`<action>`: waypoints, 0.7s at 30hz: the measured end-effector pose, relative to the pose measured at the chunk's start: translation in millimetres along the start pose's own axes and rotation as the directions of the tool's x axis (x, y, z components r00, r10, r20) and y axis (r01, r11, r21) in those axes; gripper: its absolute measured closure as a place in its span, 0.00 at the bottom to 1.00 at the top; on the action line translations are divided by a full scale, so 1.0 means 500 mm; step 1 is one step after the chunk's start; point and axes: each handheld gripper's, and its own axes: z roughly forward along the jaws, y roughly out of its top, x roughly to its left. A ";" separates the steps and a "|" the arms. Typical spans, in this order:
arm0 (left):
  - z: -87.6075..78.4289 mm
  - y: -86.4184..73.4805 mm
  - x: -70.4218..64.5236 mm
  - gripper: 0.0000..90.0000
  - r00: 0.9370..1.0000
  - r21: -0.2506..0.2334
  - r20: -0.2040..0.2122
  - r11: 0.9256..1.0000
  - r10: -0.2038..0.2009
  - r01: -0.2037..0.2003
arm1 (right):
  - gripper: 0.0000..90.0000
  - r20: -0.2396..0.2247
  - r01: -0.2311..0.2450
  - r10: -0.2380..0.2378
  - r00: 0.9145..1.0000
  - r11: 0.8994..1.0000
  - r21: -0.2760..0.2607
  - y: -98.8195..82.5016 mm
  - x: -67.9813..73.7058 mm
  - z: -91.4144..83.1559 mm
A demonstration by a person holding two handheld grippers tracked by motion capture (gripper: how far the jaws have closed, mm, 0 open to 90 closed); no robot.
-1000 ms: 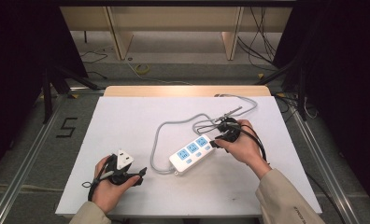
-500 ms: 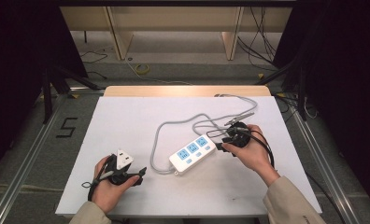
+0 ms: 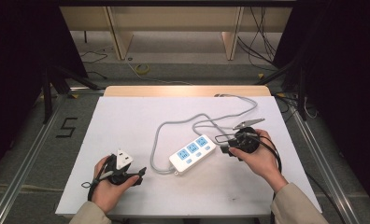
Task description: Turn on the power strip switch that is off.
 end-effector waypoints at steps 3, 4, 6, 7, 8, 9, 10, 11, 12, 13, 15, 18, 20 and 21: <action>0.001 -0.001 0.000 0.25 1.000 0.001 0.001 1.000 -0.003 0.003 | 0.59 -0.003 -0.003 0.003 1.000 1.000 -0.019 -0.010 -0.002 -0.005; 0.001 -0.001 0.000 0.25 1.000 0.001 0.001 1.000 -0.002 0.002 | 0.58 -0.006 -0.003 0.003 1.000 1.000 -0.024 -0.014 -0.003 -0.007; 0.001 -0.001 0.001 0.25 1.000 -0.001 0.002 1.000 -0.005 0.005 | 0.57 -0.010 -0.002 0.002 1.000 0.999 -0.034 -0.022 -0.003 -0.009; 0.001 -0.001 0.001 0.25 1.000 0.001 0.001 1.000 -0.007 0.007 | 0.57 -0.009 -0.001 0.001 1.000 0.999 -0.040 -0.027 -0.003 -0.011; 0.002 -0.002 0.001 0.25 1.000 0.003 0.002 1.000 -0.006 0.006 | 0.56 -0.012 -0.004 0.004 1.000 0.999 -0.045 -0.031 -0.003 -0.012; 0.002 -0.002 0.001 0.25 1.000 0.005 0.003 1.000 -0.005 0.005 | 0.56 -0.013 -0.004 0.004 1.000 0.999 -0.051 -0.036 -0.003 -0.013; 0.002 -0.002 0.001 0.25 1.000 0.004 0.002 1.000 -0.006 0.006 | 0.56 -0.012 0.000 0.000 1.000 0.998 -0.058 -0.041 -0.004 -0.014; 0.002 -0.002 0.001 0.25 1.000 0.003 0.002 1.000 -0.007 0.007 | 0.56 -0.012 -0.001 0.000 1.000 0.998 -0.065 -0.046 -0.004 -0.015; 0.001 -0.002 0.002 0.25 1.000 0.003 0.001 1.000 -0.006 0.006 | 0.55 -0.012 -0.003 0.002 1.000 0.998 -0.065 -0.050 -0.004 -0.015; 0.001 -0.002 0.002 0.25 1.000 -0.001 0.000 1.000 -0.010 0.010 | 0.55 -0.013 -0.007 0.006 1.000 0.998 -0.069 -0.054 -0.004 -0.016; 0.000 -0.002 0.003 0.25 1.000 0.000 -0.002 1.000 -0.008 0.008 | 0.55 -0.012 -0.006 0.005 1.000 0.997 -0.082 -0.065 -0.005 -0.019; 0.001 -0.003 0.005 0.25 1.000 0.002 -0.003 1.000 -0.010 0.010 | 0.55 -0.012 -0.014 0.013 1.000 0.996 -0.086 -0.079 -0.004 -0.024; 0.001 -0.004 0.005 0.25 1.000 0.004 -0.004 1.000 -0.012 0.012 | 0.55 -0.012 -0.013 0.012 1.000 0.996 -0.093 -0.092 -0.005 -0.028; 0.001 -0.005 0.006 0.25 1.000 0.005 -0.005 1.000 -0.011 0.011 | 0.55 -0.010 -0.016 0.015 1.000 0.995 -0.098 -0.098 -0.005 -0.030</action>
